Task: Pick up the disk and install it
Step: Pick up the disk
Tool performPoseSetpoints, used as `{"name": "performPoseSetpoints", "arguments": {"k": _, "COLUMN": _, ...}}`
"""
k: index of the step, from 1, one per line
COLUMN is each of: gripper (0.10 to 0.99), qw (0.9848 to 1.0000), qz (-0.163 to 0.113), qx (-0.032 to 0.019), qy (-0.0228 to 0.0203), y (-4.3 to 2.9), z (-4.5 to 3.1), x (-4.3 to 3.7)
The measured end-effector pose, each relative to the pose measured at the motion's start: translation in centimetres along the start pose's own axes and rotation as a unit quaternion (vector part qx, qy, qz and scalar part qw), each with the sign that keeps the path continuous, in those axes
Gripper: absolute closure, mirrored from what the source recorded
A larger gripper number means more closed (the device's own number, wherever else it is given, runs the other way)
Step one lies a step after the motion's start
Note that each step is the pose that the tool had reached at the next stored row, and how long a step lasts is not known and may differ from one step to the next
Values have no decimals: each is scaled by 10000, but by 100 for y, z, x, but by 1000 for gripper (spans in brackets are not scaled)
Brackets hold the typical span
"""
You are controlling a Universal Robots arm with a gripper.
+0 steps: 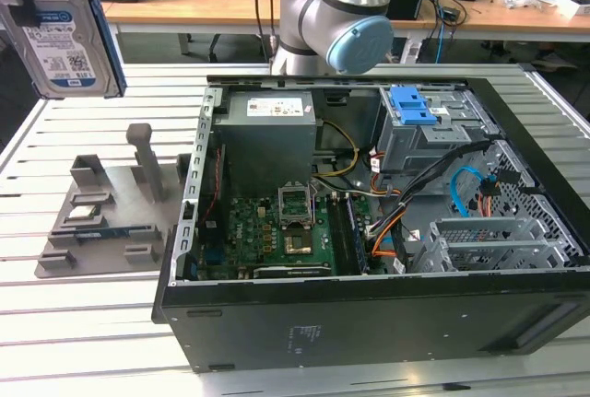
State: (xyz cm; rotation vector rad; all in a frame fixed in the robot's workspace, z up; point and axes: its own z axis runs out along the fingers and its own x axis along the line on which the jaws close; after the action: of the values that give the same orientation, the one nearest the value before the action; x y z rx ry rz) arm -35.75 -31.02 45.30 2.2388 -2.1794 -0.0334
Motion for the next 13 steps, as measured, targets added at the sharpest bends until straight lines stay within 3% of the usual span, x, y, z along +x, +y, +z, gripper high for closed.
{"name": "performPoseSetpoints", "arguments": {"k": 11, "gripper": 722, "qw": 10000, "qz": 0, "qx": 0, "qy": 0, "y": 6, "z": -238, "x": -5}}
{"name": "performPoseSetpoints", "arguments": {"k": 13, "gripper": 722, "qw": 10000, "qz": 0, "qx": 0, "qy": 0, "y": 9, "z": -312, "x": -9}}
